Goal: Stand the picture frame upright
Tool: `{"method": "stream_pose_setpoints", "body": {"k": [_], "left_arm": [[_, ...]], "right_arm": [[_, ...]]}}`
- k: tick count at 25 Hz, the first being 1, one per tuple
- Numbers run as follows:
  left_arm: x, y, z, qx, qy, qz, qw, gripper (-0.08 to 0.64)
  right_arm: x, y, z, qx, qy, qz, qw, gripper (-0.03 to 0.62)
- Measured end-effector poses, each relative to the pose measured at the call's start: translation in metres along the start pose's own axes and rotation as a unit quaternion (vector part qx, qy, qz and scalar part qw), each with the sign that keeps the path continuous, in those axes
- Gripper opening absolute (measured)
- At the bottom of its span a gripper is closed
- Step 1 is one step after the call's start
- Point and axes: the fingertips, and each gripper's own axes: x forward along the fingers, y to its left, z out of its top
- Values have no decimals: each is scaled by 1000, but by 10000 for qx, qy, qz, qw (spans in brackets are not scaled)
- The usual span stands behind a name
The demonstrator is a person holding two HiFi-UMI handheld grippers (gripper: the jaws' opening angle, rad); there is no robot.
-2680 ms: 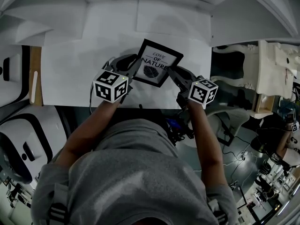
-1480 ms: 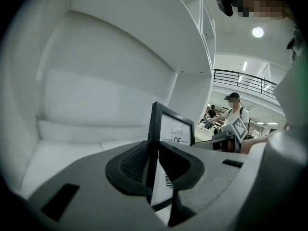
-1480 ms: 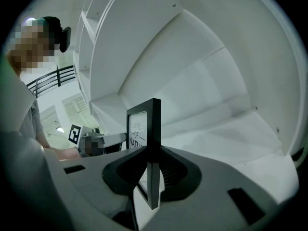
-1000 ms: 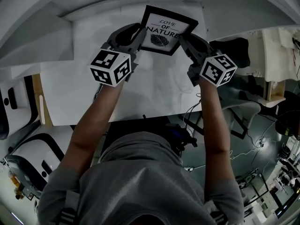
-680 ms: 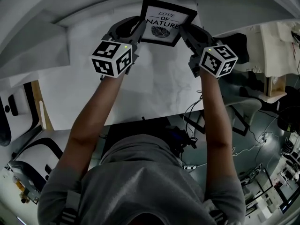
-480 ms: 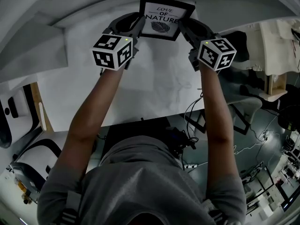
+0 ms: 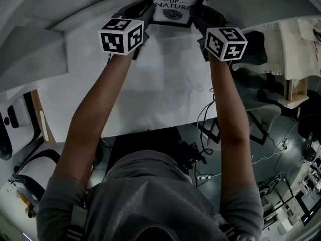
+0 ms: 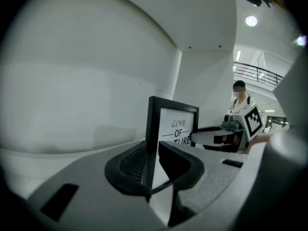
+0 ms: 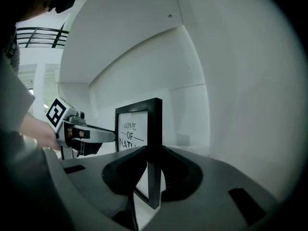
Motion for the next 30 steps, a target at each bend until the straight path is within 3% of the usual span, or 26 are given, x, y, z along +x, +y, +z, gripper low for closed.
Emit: {"method": "stream_pose_setpoints", "body": {"k": [7,13,16,30], "left_arm": [[22,18,4,-86,-23,231,9997,74],[42,35,3,-237,-19,474,9986,74],[51,36,2,-279,-37,464,9985,74],[79,52,23,-246,29,406,9989,74]], "right_arm": [[24,-16,1,114,-68,-365,9992,91],[46,-30,-1,-99,-31,-772,9970,92],[54,-44,-2,-366,-55,-1024,9941,97],[88,-75,23,-676,-5,-1321,9889,97]]}}
